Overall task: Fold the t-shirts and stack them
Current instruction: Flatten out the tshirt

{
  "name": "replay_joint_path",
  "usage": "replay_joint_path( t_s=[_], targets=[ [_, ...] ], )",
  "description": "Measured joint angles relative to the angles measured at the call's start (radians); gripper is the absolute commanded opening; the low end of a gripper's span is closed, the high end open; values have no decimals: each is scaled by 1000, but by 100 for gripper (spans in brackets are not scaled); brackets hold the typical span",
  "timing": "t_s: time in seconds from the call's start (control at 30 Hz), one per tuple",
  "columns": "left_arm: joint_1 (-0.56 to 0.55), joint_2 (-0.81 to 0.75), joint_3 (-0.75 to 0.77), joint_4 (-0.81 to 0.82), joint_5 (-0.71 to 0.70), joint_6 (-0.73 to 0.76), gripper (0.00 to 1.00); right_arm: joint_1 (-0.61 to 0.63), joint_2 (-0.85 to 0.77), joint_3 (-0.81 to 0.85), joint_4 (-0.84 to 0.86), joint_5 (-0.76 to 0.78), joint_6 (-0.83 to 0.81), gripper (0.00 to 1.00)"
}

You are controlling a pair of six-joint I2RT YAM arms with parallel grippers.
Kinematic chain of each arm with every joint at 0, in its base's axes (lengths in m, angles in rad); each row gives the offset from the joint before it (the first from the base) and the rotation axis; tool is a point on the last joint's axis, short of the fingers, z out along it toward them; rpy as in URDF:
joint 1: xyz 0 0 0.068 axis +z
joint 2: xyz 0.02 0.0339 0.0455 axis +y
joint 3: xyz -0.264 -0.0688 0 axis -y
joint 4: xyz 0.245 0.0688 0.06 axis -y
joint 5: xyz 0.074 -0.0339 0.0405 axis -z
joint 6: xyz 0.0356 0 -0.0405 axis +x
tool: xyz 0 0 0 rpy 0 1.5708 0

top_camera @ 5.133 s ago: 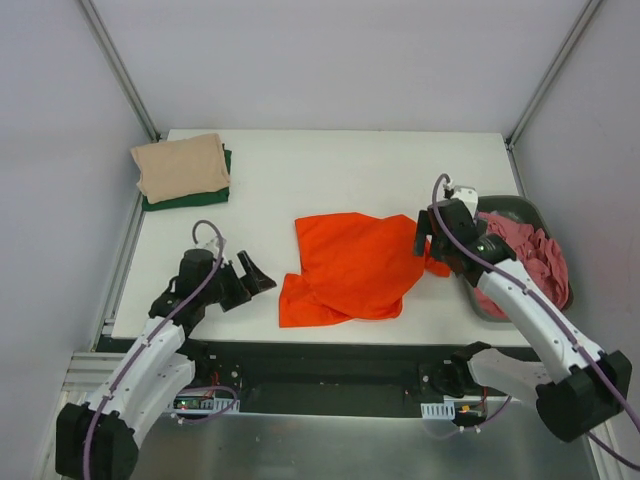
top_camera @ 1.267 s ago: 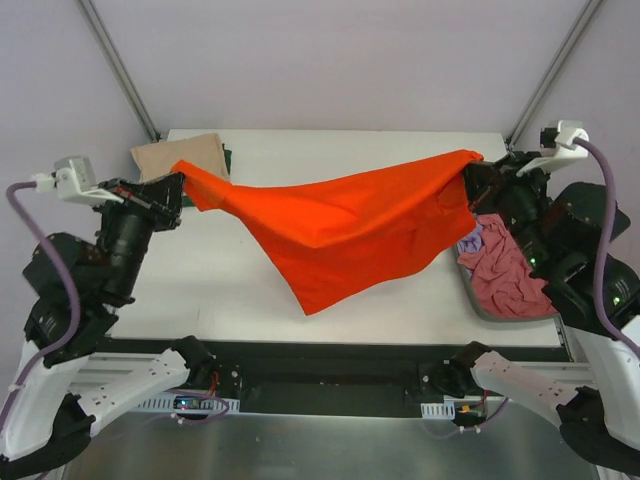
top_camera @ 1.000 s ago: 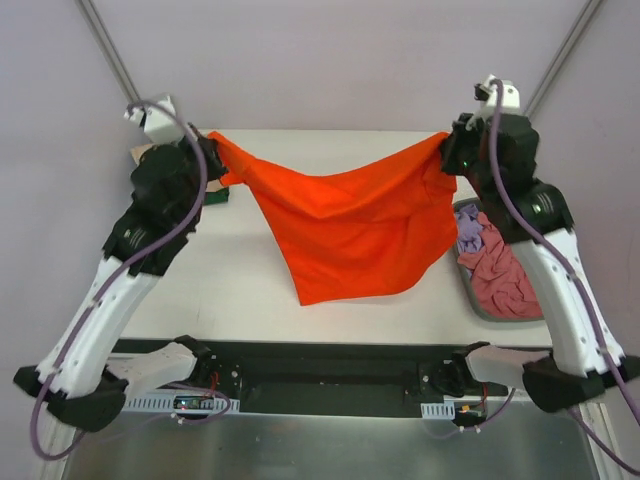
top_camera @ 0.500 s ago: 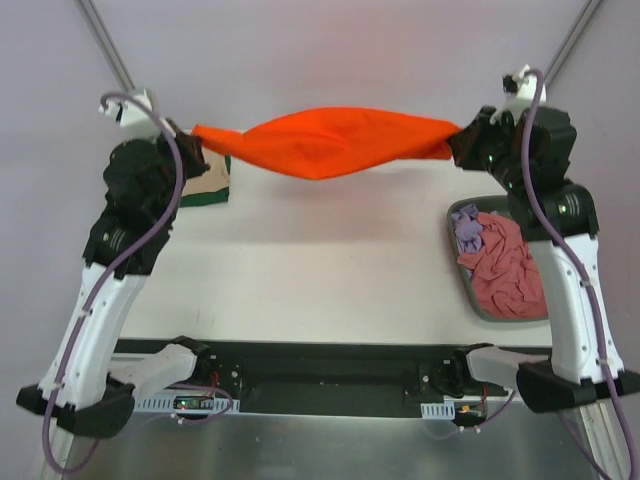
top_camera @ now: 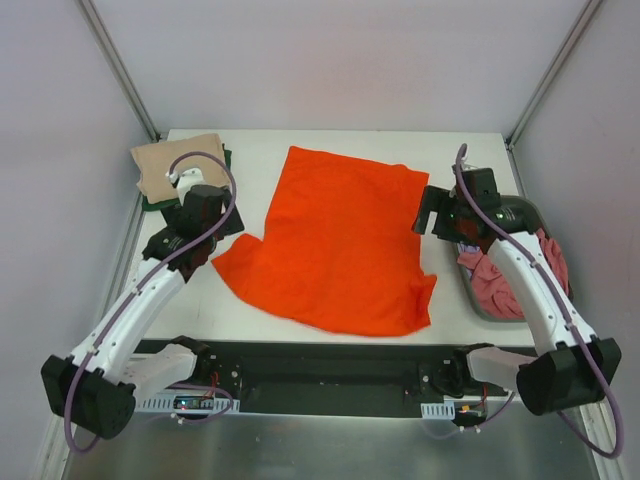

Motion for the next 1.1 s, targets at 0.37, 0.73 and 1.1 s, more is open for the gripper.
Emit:
replay_joint_path(
  t_s=[0.37, 0.73, 1.1],
  targets=[
    [6, 162, 19, 0, 188, -53, 99, 1, 146, -12, 73, -37, -41, 96],
    [-16, 208, -284, 227, 565, -152, 99, 155, 343, -99, 203, -101, -68, 96],
    [-21, 499, -219, 423, 602, -178, 99, 235, 383, -293, 323, -140, 10, 96]
  ],
)
